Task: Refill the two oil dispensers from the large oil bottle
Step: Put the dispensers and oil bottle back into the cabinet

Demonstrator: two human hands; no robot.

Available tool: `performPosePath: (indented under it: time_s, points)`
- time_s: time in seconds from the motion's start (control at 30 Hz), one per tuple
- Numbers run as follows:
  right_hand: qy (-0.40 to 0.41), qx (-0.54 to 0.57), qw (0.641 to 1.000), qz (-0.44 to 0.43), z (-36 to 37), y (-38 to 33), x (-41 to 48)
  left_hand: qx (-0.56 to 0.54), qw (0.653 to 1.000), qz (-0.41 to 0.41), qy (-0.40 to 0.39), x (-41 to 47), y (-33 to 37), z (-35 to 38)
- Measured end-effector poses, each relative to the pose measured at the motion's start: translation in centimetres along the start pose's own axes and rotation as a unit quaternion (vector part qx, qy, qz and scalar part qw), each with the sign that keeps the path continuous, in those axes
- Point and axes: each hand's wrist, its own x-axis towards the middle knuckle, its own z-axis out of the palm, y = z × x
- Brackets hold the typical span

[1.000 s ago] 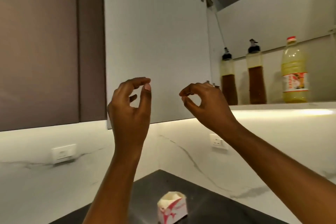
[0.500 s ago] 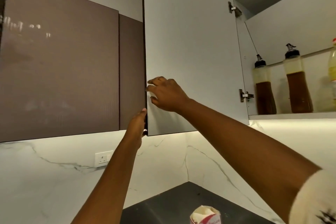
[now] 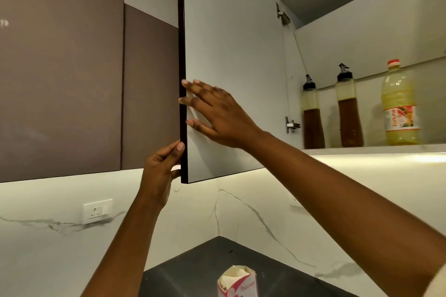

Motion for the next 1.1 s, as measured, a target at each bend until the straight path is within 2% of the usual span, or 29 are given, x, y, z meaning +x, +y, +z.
performPosePath:
  time_s: [0.23, 0.4, 0.53, 0.7, 0.8, 0.87, 1.0, 1.1]
  points:
    - [0.066, -0.02, 0.996, 0.048, -9.6, 1.5, -5.2, -0.079, 0.988, 0.114, -0.065, -5.0, 1.4, 10.4]
    - [0.067, -0.04, 0.989, 0.122, -16.2, 4.3, -11.3, -0.037, 0.972, 0.213, -0.092, -9.0, 1.2, 19.9]
    - [0.06, -0.083, 0.975, 0.195, -20.3, 7.4, -16.2, 0.056, 0.945, 0.305, -0.105, -9.1, -0.7, 26.0]
    - [0.001, -0.18, 0.941, 0.286, -23.1, 11.4, -21.4, 0.094, 0.967, 0.209, -0.112, -7.0, -3.9, 32.7]
    - [-0.077, -0.341, 0.89, 0.293, -23.4, 13.4, -23.6, 0.131, 0.968, 0.182, -0.111, -5.6, -5.6, 36.2]
    - [-0.133, -0.406, 0.854, 0.295, -22.8, 14.1, -24.8, 0.152, 0.97, 0.158, -0.109, -4.8, -6.6, 37.8]
    - [-0.227, -0.427, 0.808, 0.338, -20.3, 15.6, -27.1, 0.221, 0.958, 0.15, -0.109, -3.4, -8.8, 39.9]
    - [-0.253, -0.414, 0.789, 0.378, -18.9, 17.1, -27.9, 0.295, 0.933, 0.162, -0.128, -1.7, -10.3, 40.7]
